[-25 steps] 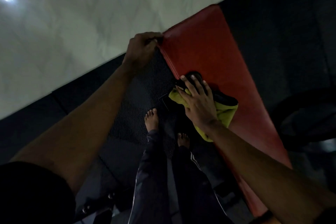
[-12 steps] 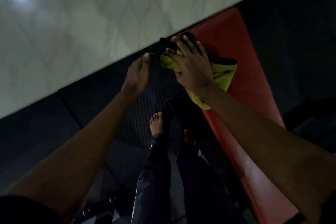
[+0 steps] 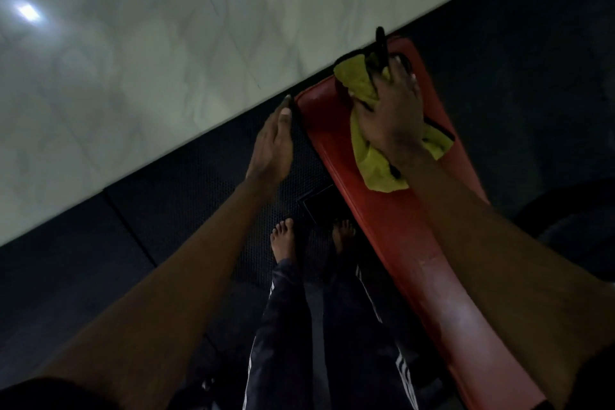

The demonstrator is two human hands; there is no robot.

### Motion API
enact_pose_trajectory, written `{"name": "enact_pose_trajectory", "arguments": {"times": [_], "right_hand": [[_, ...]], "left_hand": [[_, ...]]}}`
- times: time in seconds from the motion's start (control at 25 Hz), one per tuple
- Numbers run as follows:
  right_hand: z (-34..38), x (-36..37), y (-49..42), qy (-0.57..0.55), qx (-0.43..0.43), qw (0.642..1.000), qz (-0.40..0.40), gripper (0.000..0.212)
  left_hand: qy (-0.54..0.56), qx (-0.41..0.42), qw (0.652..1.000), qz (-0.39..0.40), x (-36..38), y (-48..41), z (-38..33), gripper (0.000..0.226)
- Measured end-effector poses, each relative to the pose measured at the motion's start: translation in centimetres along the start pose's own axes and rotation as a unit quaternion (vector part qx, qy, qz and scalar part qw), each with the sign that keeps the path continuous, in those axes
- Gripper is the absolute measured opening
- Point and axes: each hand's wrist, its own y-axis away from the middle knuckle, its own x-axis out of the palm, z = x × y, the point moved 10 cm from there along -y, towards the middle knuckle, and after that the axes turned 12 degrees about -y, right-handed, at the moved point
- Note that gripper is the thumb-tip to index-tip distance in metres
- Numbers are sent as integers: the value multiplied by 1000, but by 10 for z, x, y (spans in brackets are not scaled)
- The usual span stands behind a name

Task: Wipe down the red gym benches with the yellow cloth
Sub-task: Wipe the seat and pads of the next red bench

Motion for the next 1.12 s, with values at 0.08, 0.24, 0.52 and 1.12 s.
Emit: {"name": "enact_pose_trajectory", "arguments": {"times": [0.08, 0.24, 0.52, 1.12], "right_hand": [[6, 2, 5, 13, 16, 1000, -19, 65], [72, 31, 4, 62, -141, 987, 37, 64], [19, -4, -49, 43, -123, 992, 1, 58], [-60, -35, -15, -89, 12, 993, -72, 53]], "left_hand": [[-13, 18, 999, -23, 5, -6, -7, 49], [-69, -13, 996, -56, 6, -17, -8, 45], [-169, 40, 984, -47, 14, -35, -44, 45], [-356, 19, 914, -196, 40, -46, -60, 47]]}}
